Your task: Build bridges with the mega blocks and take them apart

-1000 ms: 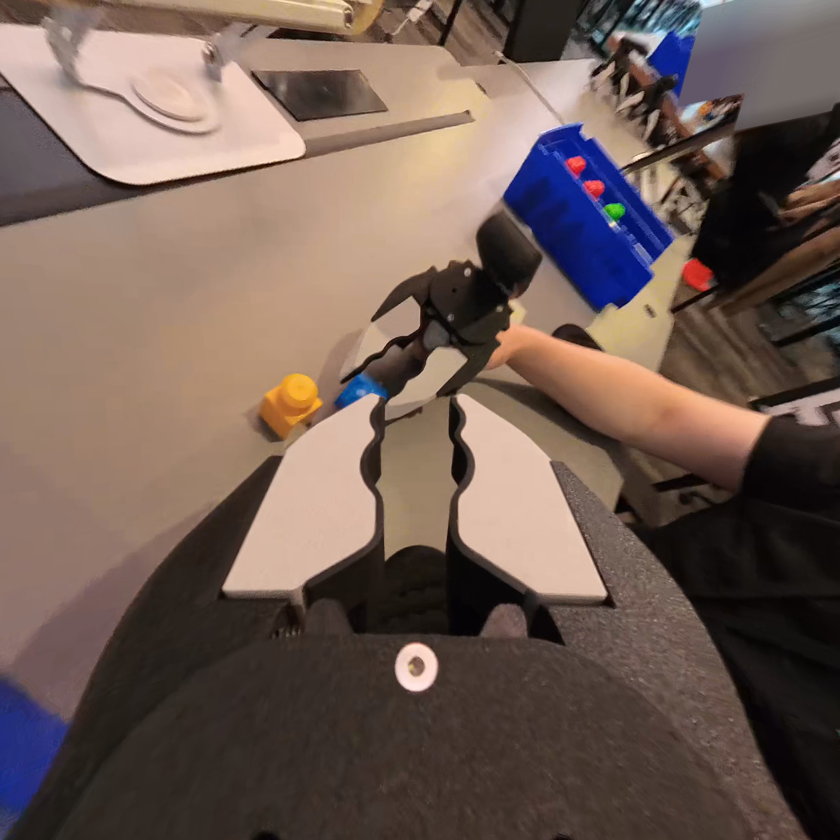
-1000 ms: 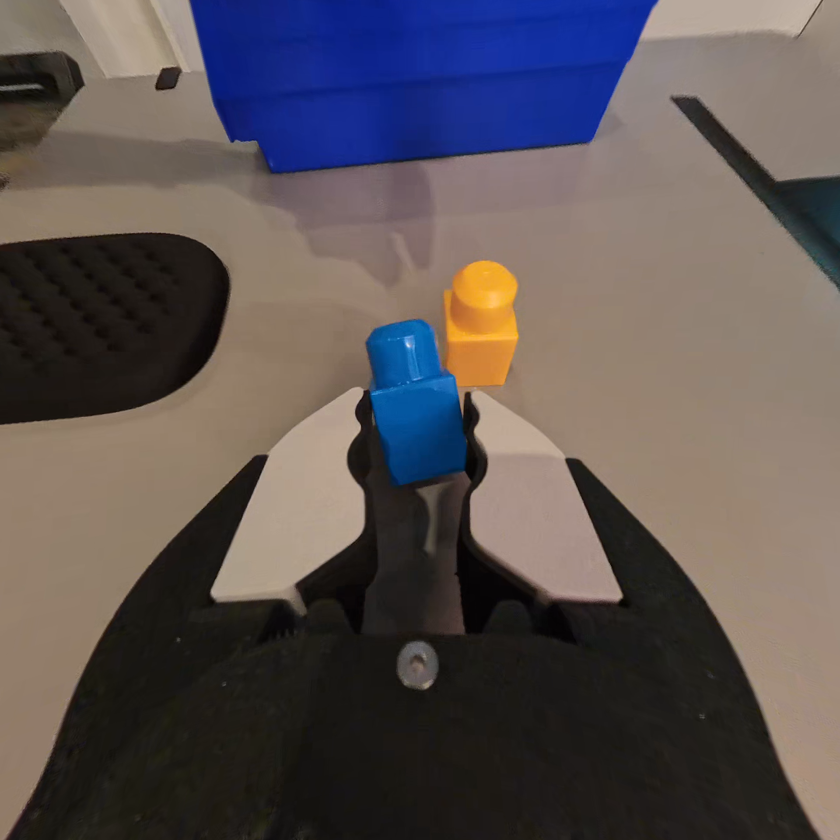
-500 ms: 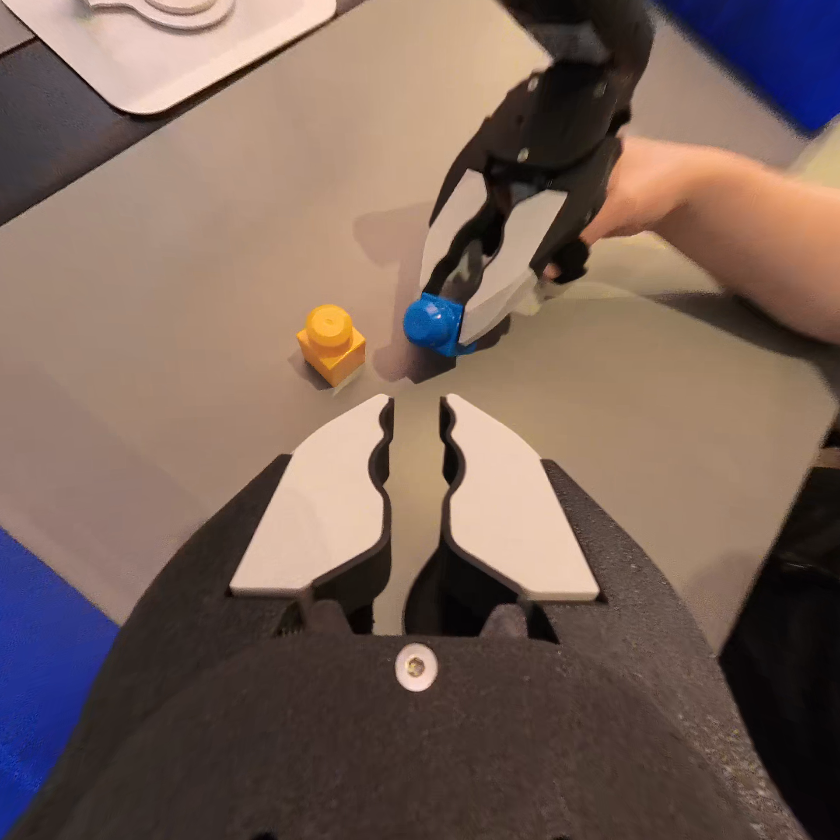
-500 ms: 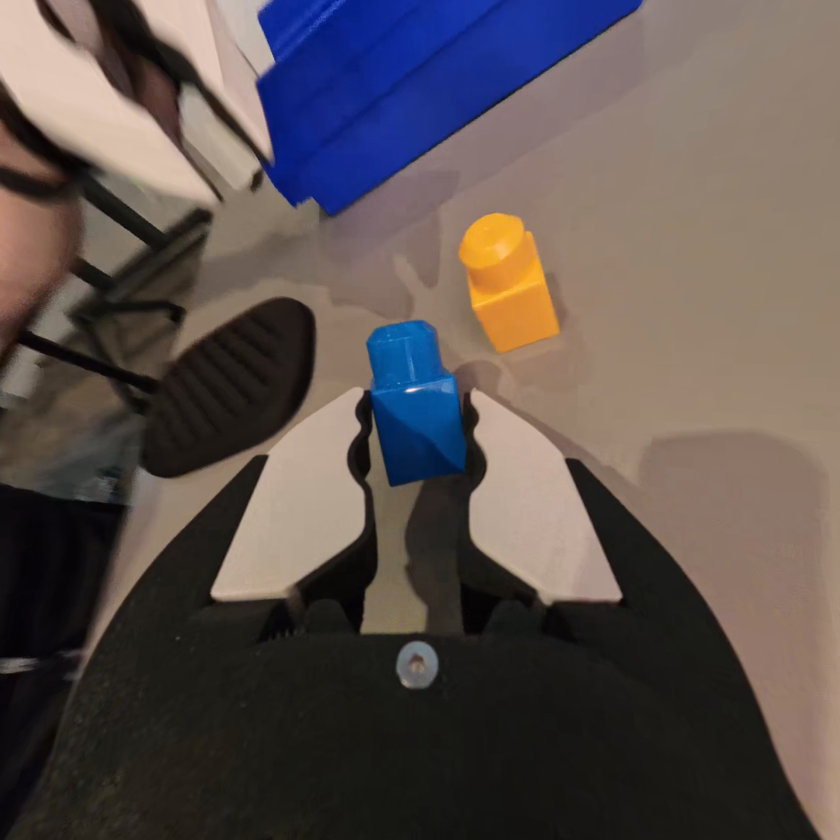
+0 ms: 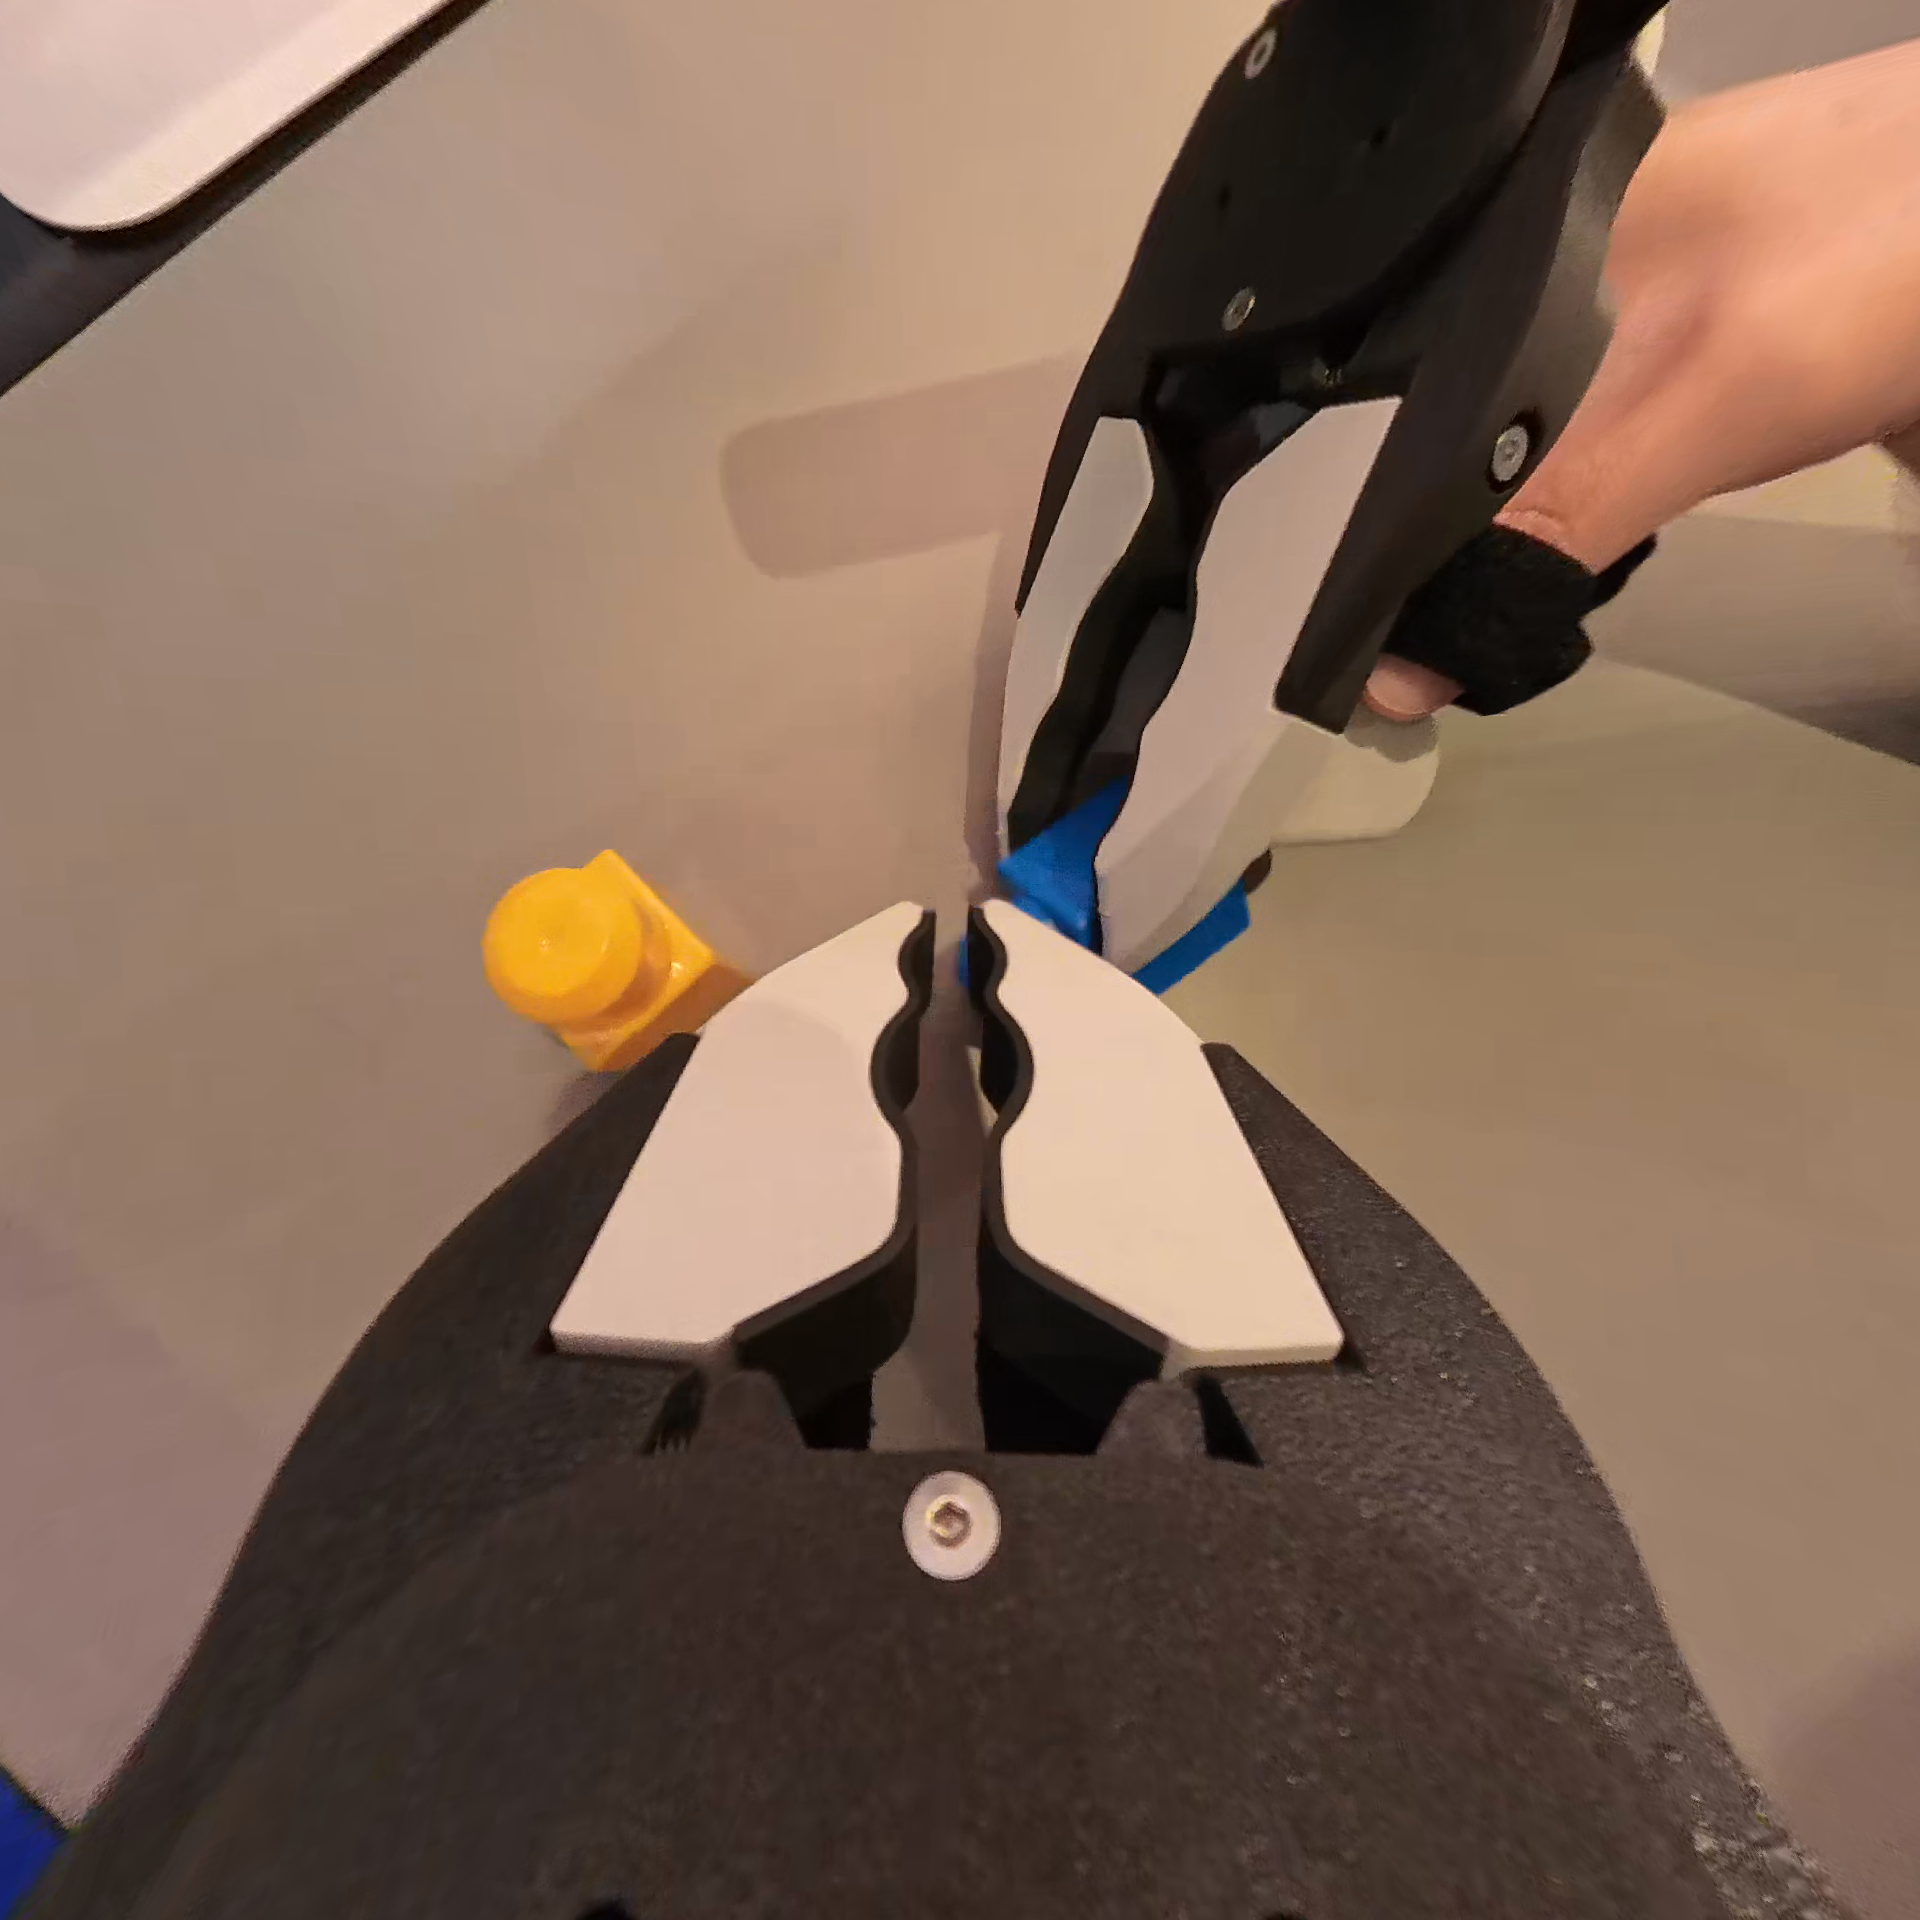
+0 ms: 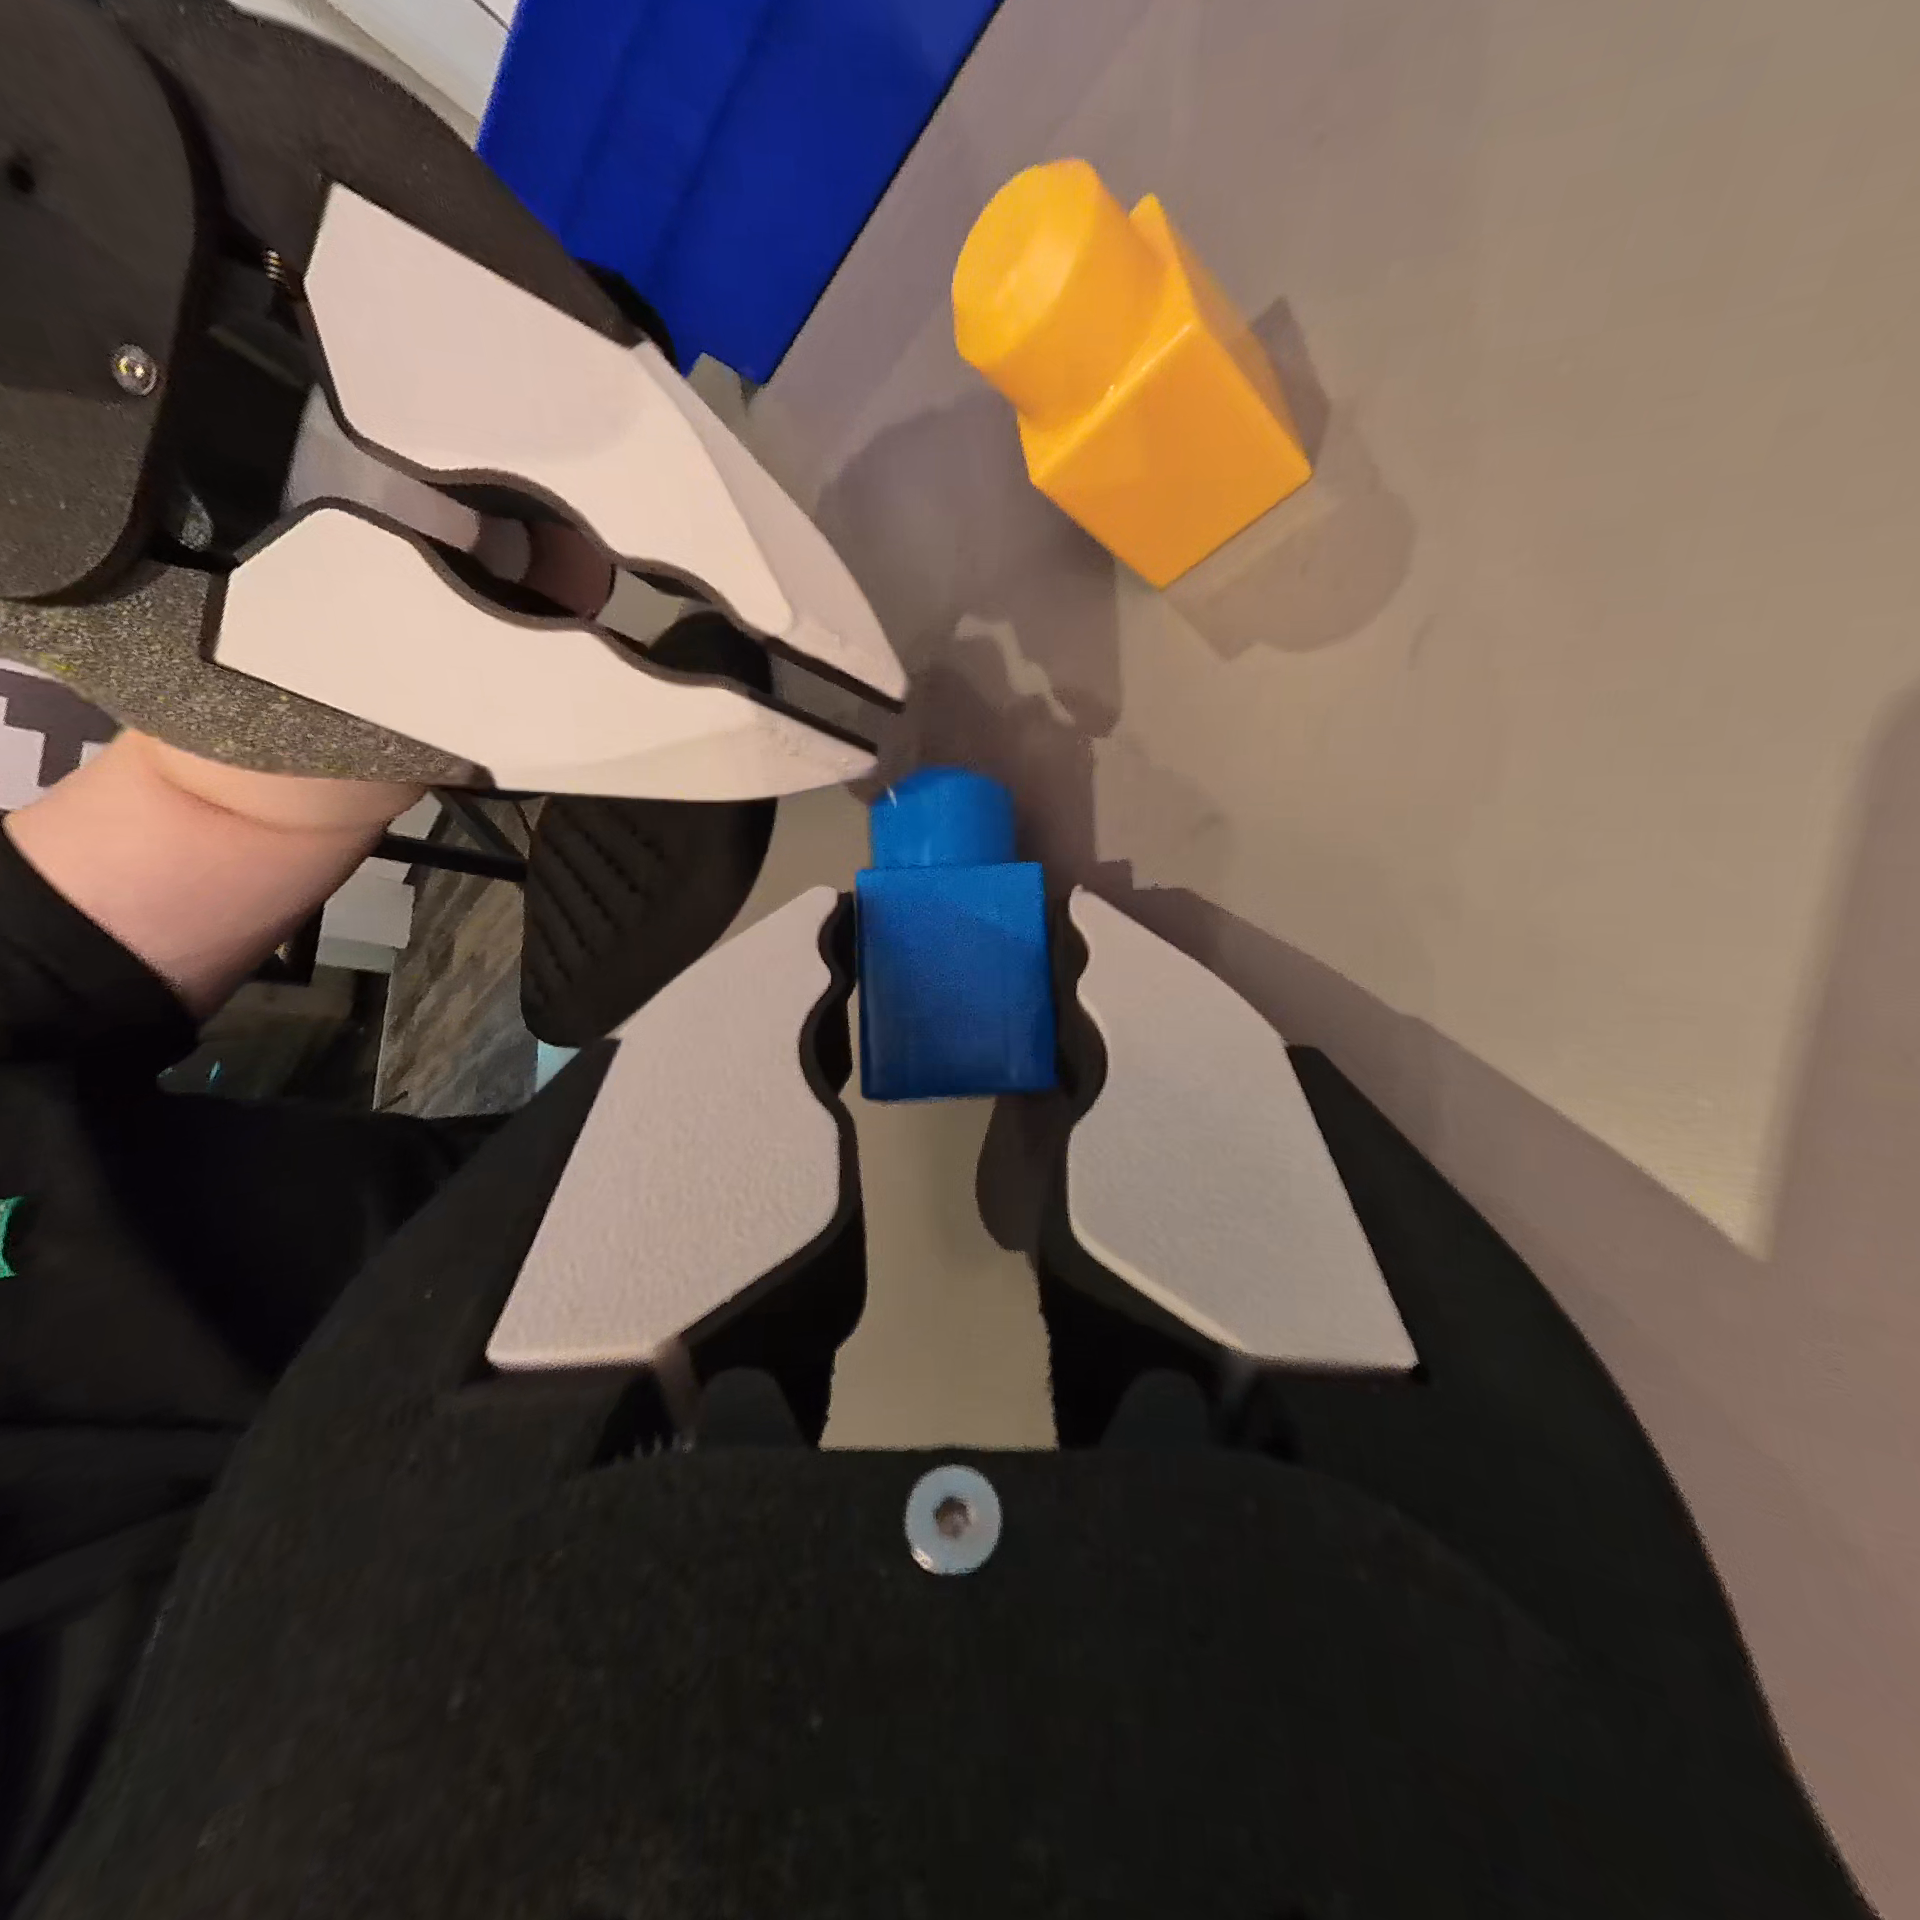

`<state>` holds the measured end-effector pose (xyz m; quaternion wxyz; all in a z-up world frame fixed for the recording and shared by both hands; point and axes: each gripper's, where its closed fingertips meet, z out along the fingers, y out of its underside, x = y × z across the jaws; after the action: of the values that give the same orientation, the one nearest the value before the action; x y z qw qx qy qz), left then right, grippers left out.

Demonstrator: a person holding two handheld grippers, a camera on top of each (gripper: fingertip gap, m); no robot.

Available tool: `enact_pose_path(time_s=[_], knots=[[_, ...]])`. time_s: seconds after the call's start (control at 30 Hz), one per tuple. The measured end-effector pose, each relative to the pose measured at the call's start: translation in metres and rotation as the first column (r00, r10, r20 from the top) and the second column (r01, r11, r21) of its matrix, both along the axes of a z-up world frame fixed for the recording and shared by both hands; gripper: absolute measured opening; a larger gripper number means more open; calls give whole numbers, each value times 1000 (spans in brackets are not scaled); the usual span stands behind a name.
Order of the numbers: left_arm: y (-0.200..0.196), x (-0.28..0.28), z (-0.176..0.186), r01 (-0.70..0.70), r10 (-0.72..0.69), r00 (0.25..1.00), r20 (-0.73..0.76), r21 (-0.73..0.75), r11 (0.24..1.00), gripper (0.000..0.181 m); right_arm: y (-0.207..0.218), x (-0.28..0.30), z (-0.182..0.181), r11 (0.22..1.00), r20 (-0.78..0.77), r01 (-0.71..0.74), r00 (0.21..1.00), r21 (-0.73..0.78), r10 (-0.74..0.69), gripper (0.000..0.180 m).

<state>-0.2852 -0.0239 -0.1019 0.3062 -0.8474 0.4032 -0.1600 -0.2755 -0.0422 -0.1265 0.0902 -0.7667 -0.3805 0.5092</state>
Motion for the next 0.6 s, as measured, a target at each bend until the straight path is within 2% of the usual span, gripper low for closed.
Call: enact_pose_path(time_s=[0.13, 0.27, 0.4, 0.5, 0.6], knots=[[4, 6, -10, 18, -17, 998, -68, 13, 1000, 5, -1, 3, 1, 1000, 7, -24, 1000, -14, 24, 37], [9, 2, -3, -23, 28, 996, -80, 65, 998, 1, 9, 12, 6, 993, 30, -20, 999, 117, 17, 39], [-13, -7, 5, -33, 34, 999, -40, 38, 999, 1, 17, 17, 9, 966, 59, -45, 998, 253, 32, 39], [-35, -7, 0, -17, 16, 1000, -9, -23, 1000, 1, 12, 19, 9, 924, 78, -139, 990, 355, 119, 43], [-44, -1, -17, -7, 6, 1000, -20, -84, 996, 1, 15, 24, 6, 837, 132, -204, 978, 507, 159, 50]])
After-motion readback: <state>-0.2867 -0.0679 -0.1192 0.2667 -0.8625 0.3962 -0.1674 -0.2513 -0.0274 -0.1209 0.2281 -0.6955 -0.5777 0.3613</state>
